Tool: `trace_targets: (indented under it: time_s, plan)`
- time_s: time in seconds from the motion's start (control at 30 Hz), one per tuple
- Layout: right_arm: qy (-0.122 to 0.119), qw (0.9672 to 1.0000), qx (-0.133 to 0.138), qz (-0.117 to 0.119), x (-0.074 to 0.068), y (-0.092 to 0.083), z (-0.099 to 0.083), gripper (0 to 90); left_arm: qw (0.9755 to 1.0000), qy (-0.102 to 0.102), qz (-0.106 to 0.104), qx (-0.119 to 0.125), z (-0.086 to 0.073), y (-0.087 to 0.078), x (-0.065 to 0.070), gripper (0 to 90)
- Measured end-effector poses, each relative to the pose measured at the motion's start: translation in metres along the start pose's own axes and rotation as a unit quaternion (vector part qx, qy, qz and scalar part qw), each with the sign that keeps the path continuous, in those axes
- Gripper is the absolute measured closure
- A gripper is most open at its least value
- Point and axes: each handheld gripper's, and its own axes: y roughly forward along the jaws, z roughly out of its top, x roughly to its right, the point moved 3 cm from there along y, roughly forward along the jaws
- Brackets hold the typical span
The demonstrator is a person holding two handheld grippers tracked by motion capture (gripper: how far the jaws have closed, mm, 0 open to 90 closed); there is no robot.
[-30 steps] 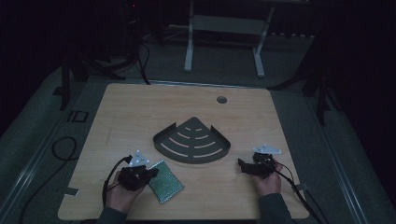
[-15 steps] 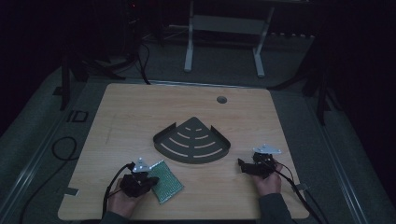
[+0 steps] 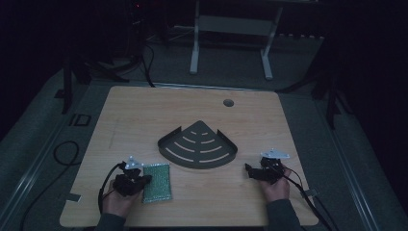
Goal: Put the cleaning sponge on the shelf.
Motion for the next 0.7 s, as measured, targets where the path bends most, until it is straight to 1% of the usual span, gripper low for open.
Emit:
trace_targets:
  time_s: [0.1, 0.23, 0.37, 0.43, 0.53, 0.63, 0.7]
  plan:
    - [0.000, 1.0000, 0.000, 0.000, 0.000, 0.000, 0.000, 16.8, 0.9999, -0.014, 0.006, 0.003, 0.000, 0.000, -0.010, 90.0]
    - [0.000, 1.0000, 0.000, 0.000, 0.000, 0.000, 0.000, 16.8, 0.9991, -0.038, 0.015, 0.009, 0.001, -0.001, -0.024, 90.0]
    - [0.001, 1.0000, -0.001, 0.001, 0.000, 0.000, 0.000, 16.8, 0.9982, -0.053, 0.024, 0.015, 0.002, -0.001, -0.034, 90.0]
    - [0.000, 1.0000, -0.001, 0.001, 0.000, 0.000, 0.000, 16.9, 0.9982, -0.048, 0.035, 0.011, 0.004, -0.001, -0.037, 90.0]
    - [0.001, 1.0000, -0.001, 0.001, 0.000, 0.000, 0.001, 16.8, 0.9980, -0.044, 0.044, 0.009, 0.006, -0.001, -0.042, 90.0]
    - [0.000, 1.0000, -0.001, 0.002, 0.000, 0.001, 0.001, 16.8, 0.9971, -0.037, 0.066, 0.003, 0.009, -0.002, -0.048, 90.0]
    - [-0.001, 1.0000, 0.000, 0.002, 0.000, 0.001, 0.001, 16.8, 0.9966, -0.036, 0.075, 0.000, 0.011, -0.003, -0.053, 90.0]
